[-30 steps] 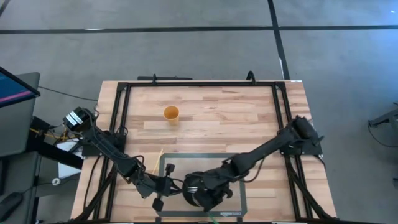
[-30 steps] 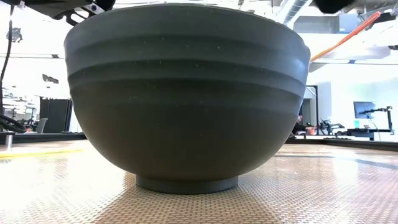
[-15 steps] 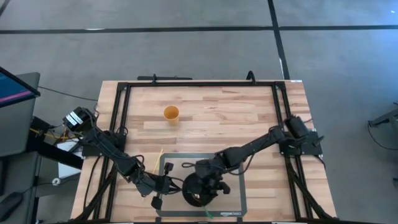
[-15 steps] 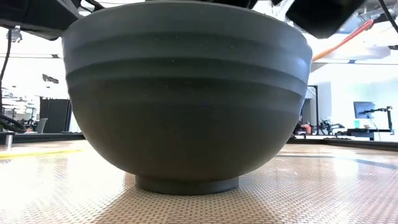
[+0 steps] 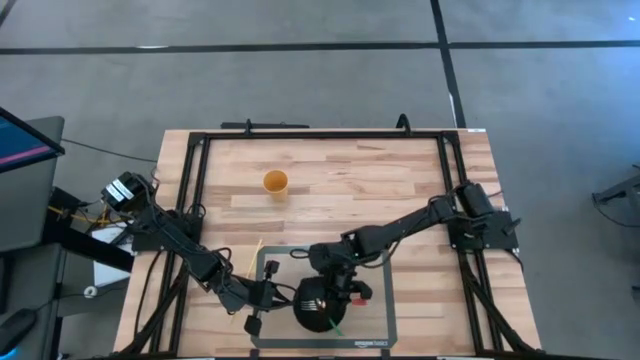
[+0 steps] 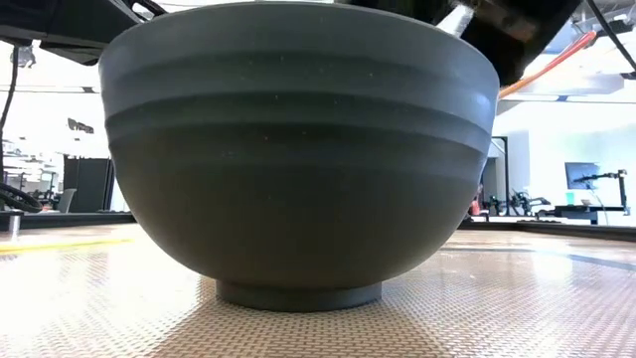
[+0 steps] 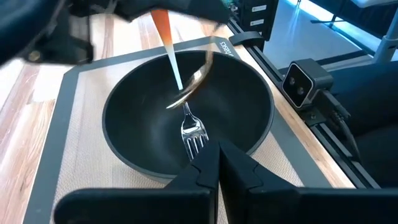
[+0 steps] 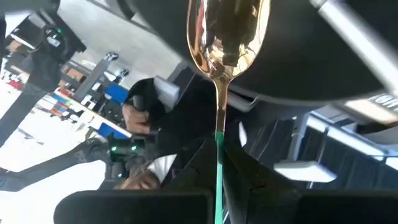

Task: Pick & Place Utensil
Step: Put the green spoon into the black bowl on the transparent mat

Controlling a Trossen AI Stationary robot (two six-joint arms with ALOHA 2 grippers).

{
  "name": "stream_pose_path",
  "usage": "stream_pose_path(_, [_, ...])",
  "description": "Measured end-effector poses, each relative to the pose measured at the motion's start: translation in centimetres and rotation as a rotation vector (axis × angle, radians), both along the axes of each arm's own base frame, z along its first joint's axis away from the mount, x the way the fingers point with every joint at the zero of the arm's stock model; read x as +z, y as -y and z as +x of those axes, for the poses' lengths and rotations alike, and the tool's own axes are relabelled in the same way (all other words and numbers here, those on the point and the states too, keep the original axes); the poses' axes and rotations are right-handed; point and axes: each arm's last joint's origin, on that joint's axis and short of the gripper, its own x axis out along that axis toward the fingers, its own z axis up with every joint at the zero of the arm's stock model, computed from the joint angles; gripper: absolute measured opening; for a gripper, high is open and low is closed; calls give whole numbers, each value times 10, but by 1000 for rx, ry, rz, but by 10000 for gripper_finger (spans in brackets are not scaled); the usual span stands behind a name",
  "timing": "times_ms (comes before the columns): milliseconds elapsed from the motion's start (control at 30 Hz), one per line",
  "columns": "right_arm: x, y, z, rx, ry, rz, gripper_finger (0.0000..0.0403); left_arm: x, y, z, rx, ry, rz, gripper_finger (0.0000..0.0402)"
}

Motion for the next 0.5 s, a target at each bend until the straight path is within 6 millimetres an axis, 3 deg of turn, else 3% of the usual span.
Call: stream_pose_path(500, [-11,7,-2,37,8,-72,4,-1,1,0,0,-18,-45,4])
